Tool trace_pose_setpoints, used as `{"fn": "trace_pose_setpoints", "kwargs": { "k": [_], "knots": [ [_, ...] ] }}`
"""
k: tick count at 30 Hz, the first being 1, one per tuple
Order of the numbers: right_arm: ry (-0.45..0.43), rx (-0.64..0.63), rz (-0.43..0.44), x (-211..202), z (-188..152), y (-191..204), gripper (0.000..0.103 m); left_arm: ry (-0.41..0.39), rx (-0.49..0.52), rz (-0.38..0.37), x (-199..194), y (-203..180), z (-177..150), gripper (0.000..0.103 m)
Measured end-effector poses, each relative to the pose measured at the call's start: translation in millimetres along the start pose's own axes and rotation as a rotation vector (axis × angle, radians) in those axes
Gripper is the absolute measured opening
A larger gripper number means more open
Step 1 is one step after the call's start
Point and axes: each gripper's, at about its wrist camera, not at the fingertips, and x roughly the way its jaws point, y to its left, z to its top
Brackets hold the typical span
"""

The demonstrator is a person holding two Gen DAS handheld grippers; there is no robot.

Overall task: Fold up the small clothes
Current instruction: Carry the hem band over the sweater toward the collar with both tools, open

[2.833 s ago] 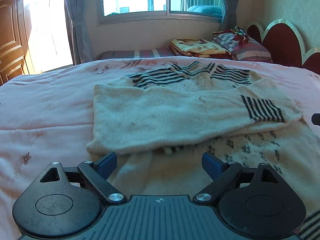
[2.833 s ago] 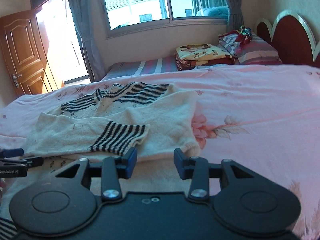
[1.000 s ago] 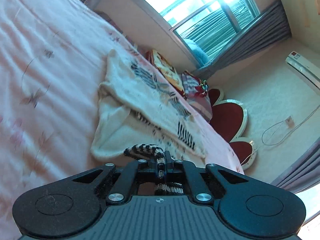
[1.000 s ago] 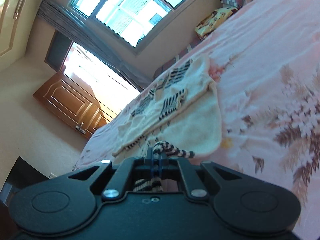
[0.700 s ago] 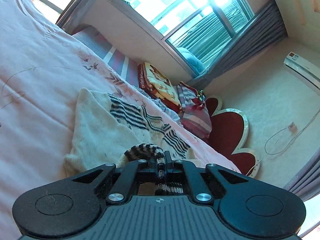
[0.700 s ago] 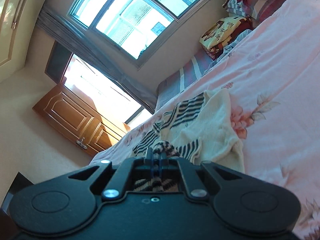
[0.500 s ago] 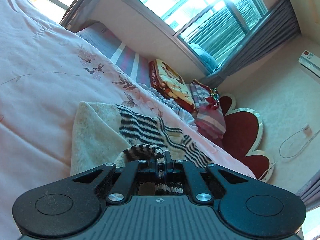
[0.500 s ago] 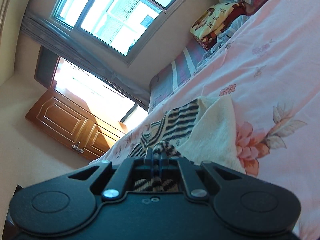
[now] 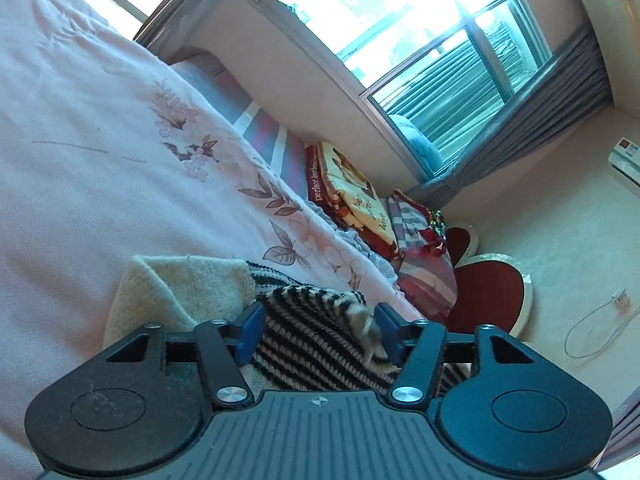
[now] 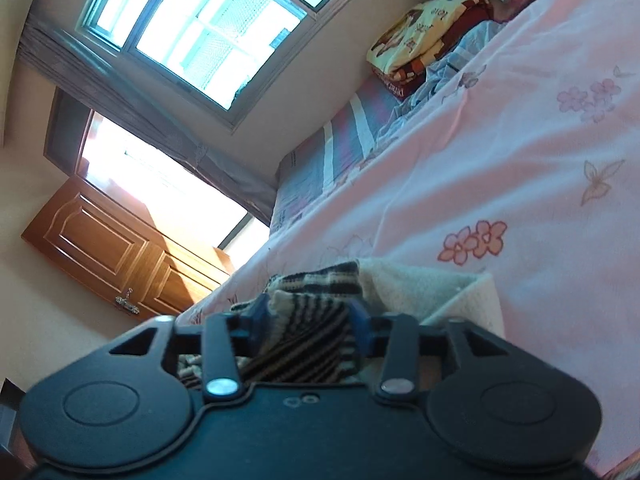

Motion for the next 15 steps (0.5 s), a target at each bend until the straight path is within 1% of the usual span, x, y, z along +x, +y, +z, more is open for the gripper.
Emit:
{"fn": "trace_pose_setpoints", "kwargs": {
  "k": [2,4,6,8,9,10,11,12,13,14,15],
  "knots": [
    [-0.007,-0.008,-0.011,-1,5,-1,0.065,-0.008,0.034,0.040,-3,-5,4,0.063],
    [-0.027,-0.019,-0.011,-6,8,0,0.065,-0.026,0.082,0.055,-10,-10,9,0.063],
    [-0.007,-0.071,-0.025,-7,10,4,0.065,0.003,0.197,0.128,-12,-21,16,0.063],
    [0.043,-0.179,-0.079,1,10,15,0.064,0.051,0.289,0.169,-8,-28,19,0.063],
    [0.063,-0.221,-0.090,4,8,19,0.063,0.070,0.321,0.185,-8,-31,19,0.063],
    [0.086,-0.251,-0.091,7,7,24,0.056,0.087,0.351,0.200,-6,-33,18,0.063],
    [0.120,-0.283,-0.097,11,4,29,0.050,0.107,0.384,0.227,-4,-36,16,0.063],
    [0.149,-0.327,-0.132,16,1,36,0.042,0.126,0.421,0.250,-1,-39,14,0.063],
    [0.168,-0.373,-0.170,21,-3,42,0.042,0.144,0.455,0.270,2,-43,11,0.063],
    [0.189,-0.420,-0.198,26,-8,49,0.041,0.157,0.482,0.284,4,-45,8,0.058],
    [0.207,-0.459,-0.210,29,-12,55,0.042,0.173,0.519,0.306,7,-49,5,0.047]
  ]
}}
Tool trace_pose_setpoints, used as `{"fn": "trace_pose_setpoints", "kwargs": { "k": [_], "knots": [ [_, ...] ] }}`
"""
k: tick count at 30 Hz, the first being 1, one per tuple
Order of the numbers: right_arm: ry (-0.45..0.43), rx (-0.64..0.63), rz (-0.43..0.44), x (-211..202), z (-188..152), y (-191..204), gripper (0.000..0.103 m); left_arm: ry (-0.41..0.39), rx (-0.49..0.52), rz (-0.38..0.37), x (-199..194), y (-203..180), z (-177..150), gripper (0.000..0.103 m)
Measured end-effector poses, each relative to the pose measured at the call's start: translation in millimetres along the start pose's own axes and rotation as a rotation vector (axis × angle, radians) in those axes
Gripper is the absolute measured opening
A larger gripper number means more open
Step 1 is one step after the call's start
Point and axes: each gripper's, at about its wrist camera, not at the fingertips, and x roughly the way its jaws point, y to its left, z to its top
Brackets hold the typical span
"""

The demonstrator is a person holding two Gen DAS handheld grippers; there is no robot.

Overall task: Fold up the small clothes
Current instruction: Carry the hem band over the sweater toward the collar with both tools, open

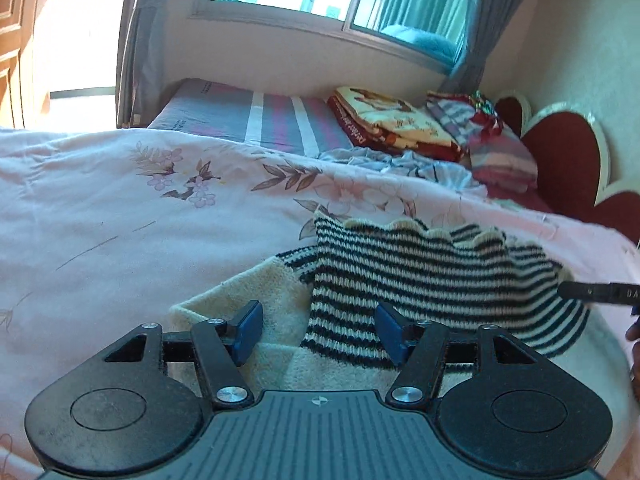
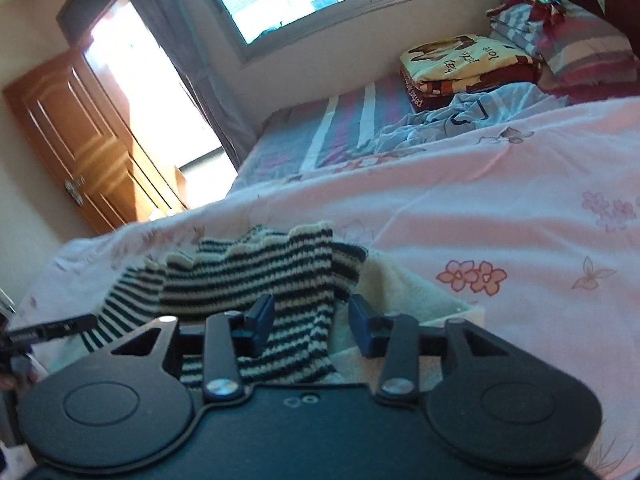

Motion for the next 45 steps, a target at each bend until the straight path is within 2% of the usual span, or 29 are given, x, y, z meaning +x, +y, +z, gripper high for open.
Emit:
{"fn": "trace_pose_setpoints", "kwargs": {
  "k": [1,2,3,4,6,9,11,12,13,15,16,18,19,21,22,24,26,28,29,30,31,33,36,37,40,45],
  "knots": [
    [0.008,-0.042,-0.017,2,0,7,0.039,0.014,0.027,0.024,2,-4,0,0.028],
    [0.012,-0.093,-0.046,6,-2,17,0.034,0.013,0.043,0.031,0,-8,0,0.021],
    [0.013,-0.131,-0.067,7,-3,23,0.011,0.011,0.050,0.035,-2,-9,0,0.016],
    [0.009,-0.161,-0.080,8,-3,28,0.008,-0.005,0.062,0.046,-5,-11,1,0.004],
    [-0.028,-0.180,-0.094,7,-2,29,0.008,-0.047,0.047,0.040,-13,-10,1,0.004],
    [-0.104,-0.157,-0.126,-8,-1,23,0.007,-0.184,0.043,0.060,-36,-14,-2,0.004],
    [-0.142,-0.152,-0.149,-17,-2,17,0.007,-0.252,0.040,0.098,-45,-15,-4,0.004],
    [-0.148,-0.154,-0.156,-18,-3,16,0.007,-0.260,0.054,0.116,-44,-17,-6,0.004],
    [-0.141,-0.162,-0.166,-16,-4,14,0.007,-0.232,0.071,0.126,-38,-19,-8,0.004],
    [-0.098,-0.178,-0.199,-5,-8,10,0.007,-0.112,0.114,0.159,-14,-23,-14,0.004],
    [-0.055,-0.178,-0.204,3,-11,8,0.008,-0.105,0.146,0.178,-9,-27,-16,0.005],
    [-0.059,-0.174,-0.207,5,-13,7,0.007,-0.095,0.164,0.202,-10,-32,-12,0.005],
    [-0.063,-0.166,-0.204,4,-12,6,0.010,-0.094,0.189,0.217,-10,-35,-13,0.010],
    [-0.065,-0.149,-0.187,0,-10,4,0.017,-0.105,0.202,0.267,-15,-38,-13,0.050],
    [-0.075,-0.141,-0.185,-5,-9,4,0.023,-0.124,0.195,0.290,-21,-37,-11,0.083],
    [-0.138,-0.154,-0.167,-22,-6,8,0.026,-0.229,0.165,0.230,-45,-32,-8,0.085],
    [-0.171,-0.205,-0.141,-30,-1,19,0.028,-0.265,0.145,0.155,-59,-34,4,0.085],
    [-0.179,-0.262,-0.105,-24,7,33,0.029,-0.253,0.184,0.102,-54,-51,15,0.085],
    [-0.167,-0.283,-0.087,-16,11,41,0.032,-0.223,0.199,0.058,-46,-62,21,0.085],
    [-0.132,-0.298,-0.062,-4,15,51,0.043,-0.195,0.207,0.035,-37,-71,24,0.085],
    [-0.110,-0.315,-0.037,5,17,59,0.044,-0.175,0.217,0.017,-28,-81,25,0.085],
    [-0.091,-0.393,-0.001,22,16,80,0.041,-0.152,0.232,0.009,-13,-96,24,0.085],
    [-0.038,-0.473,0.012,44,10,101,0.040,-0.110,0.187,-0.010,2,-102,20,0.085],
    [-0.027,-0.486,0.004,50,8,102,0.036,-0.096,0.169,-0.001,7,-101,18,0.085],
    [-0.006,-0.477,0.029,58,4,98,0.039,-0.042,0.126,0.005,20,-90,13,0.085],
    [0.006,-0.528,-0.018,56,1,94,0.045,-0.028,0.183,0.045,22,-87,10,0.085]
  ]
}}
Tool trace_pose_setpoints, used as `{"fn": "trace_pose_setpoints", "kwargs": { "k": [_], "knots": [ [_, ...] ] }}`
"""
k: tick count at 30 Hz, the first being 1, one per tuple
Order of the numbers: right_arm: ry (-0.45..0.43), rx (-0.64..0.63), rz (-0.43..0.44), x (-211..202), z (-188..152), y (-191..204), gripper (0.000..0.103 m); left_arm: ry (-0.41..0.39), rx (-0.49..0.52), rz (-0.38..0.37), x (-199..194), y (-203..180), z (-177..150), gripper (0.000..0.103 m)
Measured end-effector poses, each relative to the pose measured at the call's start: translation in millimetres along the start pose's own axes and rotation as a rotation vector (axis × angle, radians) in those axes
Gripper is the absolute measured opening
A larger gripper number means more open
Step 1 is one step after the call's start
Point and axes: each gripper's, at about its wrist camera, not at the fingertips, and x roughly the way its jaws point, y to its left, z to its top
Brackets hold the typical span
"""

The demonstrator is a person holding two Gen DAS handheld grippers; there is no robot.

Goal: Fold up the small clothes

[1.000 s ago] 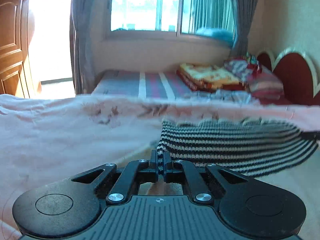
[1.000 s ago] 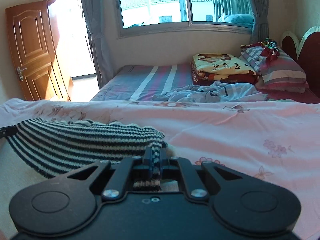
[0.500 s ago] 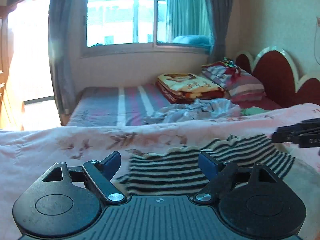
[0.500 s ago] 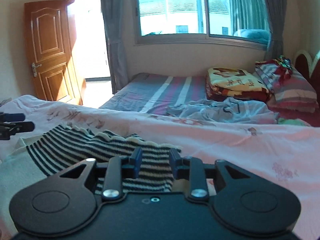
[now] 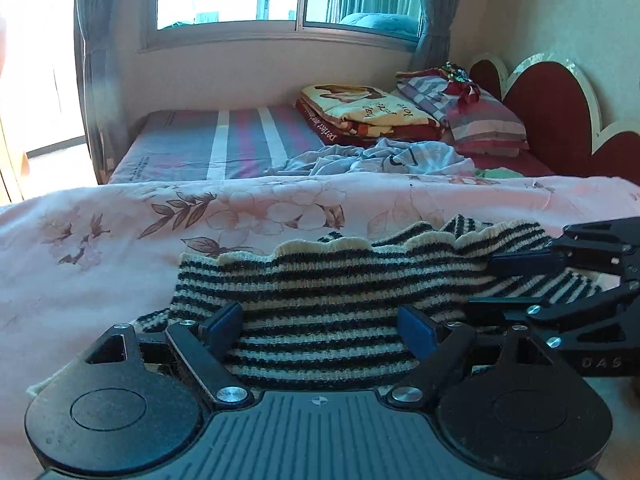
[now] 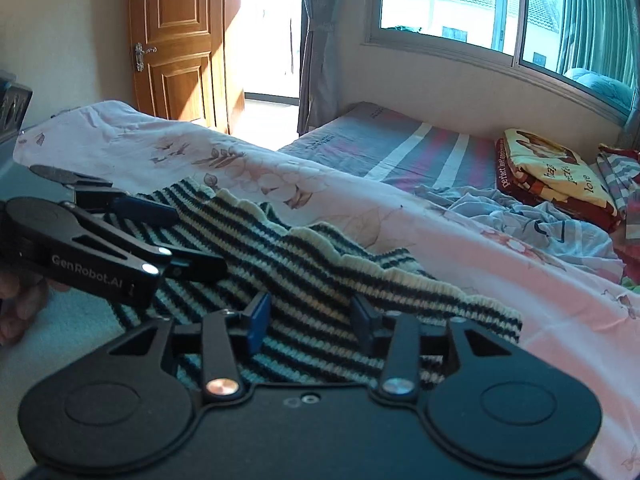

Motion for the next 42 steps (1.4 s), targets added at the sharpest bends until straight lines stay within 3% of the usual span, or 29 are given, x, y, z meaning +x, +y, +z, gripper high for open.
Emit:
{"fn": "trace_pose_setpoints", "kwargs": {
  "k": [7,10,16,21,27,30,34,39,42],
  "knots": [
    [0.041,0.060,-0.077,-15,-20,-53,0.045,0.003,0.026,0.012,-12,29,-6,0.084],
    [0.034,0.057,-0.063,-24,-32,-67,0.044,0.001,0.061,0.024,-15,28,-8,0.085],
    [0.010,0.045,-0.082,-27,-39,-63,0.044,0.002,0.034,0.060,-14,36,-5,0.085],
    [0.013,0.043,-0.091,-27,-38,-60,0.045,0.025,-0.054,0.069,-8,54,-7,0.090],
    [0.004,0.041,-0.082,-36,-35,-60,0.047,0.023,-0.033,0.100,-6,48,-7,0.091],
    [-0.048,0.063,-0.124,-60,-33,-56,0.052,-0.030,0.015,0.183,-31,37,-4,0.091],
    [-0.112,0.104,-0.078,-93,-34,-45,0.052,-0.106,0.055,0.105,-73,16,-11,0.091],
    [-0.080,0.120,0.073,-95,-33,-4,0.045,-0.082,0.040,-0.035,-90,-21,-26,0.091],
    [-0.043,0.114,0.113,-82,-32,21,0.043,-0.061,0.040,-0.045,-86,-42,-35,0.091]
  ]
}}
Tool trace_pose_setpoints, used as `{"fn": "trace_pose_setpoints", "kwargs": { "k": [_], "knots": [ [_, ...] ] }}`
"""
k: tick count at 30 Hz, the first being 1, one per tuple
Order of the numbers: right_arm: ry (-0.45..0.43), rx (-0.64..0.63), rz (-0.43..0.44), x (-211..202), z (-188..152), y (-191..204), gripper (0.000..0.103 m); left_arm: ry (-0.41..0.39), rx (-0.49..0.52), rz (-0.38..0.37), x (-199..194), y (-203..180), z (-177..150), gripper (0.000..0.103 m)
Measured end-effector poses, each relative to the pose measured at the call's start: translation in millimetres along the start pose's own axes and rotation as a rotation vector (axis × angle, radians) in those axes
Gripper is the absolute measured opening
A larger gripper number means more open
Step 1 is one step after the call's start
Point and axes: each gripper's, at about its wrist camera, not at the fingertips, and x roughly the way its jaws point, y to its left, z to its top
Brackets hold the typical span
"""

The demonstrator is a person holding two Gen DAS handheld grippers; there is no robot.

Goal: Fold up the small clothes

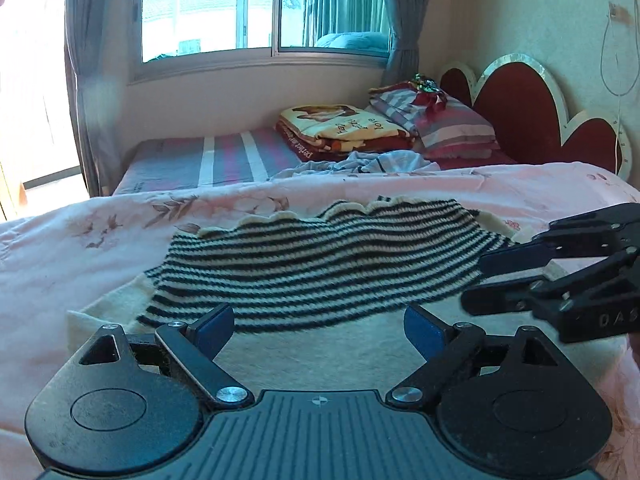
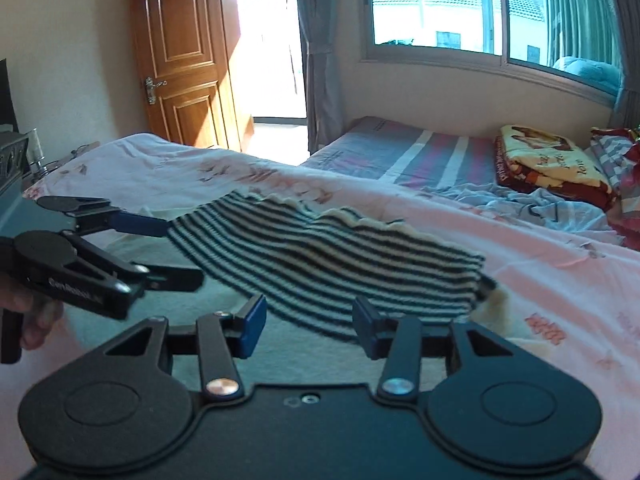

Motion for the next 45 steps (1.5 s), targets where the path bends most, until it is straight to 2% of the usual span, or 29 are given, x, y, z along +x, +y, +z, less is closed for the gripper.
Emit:
{"fn": "trace_pose_setpoints", "kwargs": {
  "k": [1,2,5,7,12,14,15,16,19,21,23,27,31,33,35,38,45],
  "knots": [
    [0.013,-0.003,0.004,4,-2,5,0.043,0.011,-0.011,0.012,2,-4,-2,0.091],
    [0.028,-0.004,-0.001,9,-4,9,0.039,0.023,-0.010,0.027,5,-4,-4,0.091],
    [0.053,0.005,-0.016,16,-13,6,0.042,0.060,-0.006,0.036,12,3,-16,0.091],
    [0.053,-0.015,-0.027,12,-18,3,0.043,0.049,-0.003,0.041,6,11,-22,0.091],
    [0.062,-0.002,-0.088,-10,-31,-26,0.046,0.045,-0.024,0.096,-13,41,-37,0.091],
    [0.054,0.011,-0.108,-23,-40,-42,0.046,0.039,-0.061,0.113,-22,57,-45,0.092],
    [0.060,0.005,-0.156,-28,-45,-49,0.046,0.035,-0.104,0.096,-26,67,-48,0.092],
    [0.053,0.018,-0.156,-32,-49,-56,0.046,0.032,-0.126,0.090,-27,71,-50,0.092],
    [0.039,0.078,-0.129,-38,-55,-67,0.046,0.045,-0.100,0.124,-21,63,-46,0.093],
    [0.034,0.084,-0.161,-40,-50,-60,0.045,0.051,-0.110,0.147,-20,59,-40,0.093],
    [-0.020,0.100,-0.175,-53,-43,-47,0.044,0.020,-0.094,0.159,-34,47,-36,0.093],
    [-0.054,0.067,-0.109,-66,-39,-8,0.045,-0.016,-0.078,0.110,-58,22,-39,0.093],
    [0.002,0.005,-0.044,-50,-41,38,0.039,-0.007,-0.090,0.073,-64,-2,-50,0.093],
    [0.018,-0.023,-0.067,-41,-44,53,0.040,0.025,-0.095,0.080,-61,-8,-58,0.093],
    [0.044,-0.057,-0.126,-29,-48,68,0.042,0.043,-0.085,0.111,-57,-12,-67,0.093],
    [0.046,-0.115,-0.179,-24,-58,81,0.045,0.039,-0.081,0.131,-59,-14,-77,0.093],
    [0.041,-0.130,-0.246,-38,-72,69,0.046,0.054,-0.080,0.150,-66,-6,-80,0.093]
  ]
}}
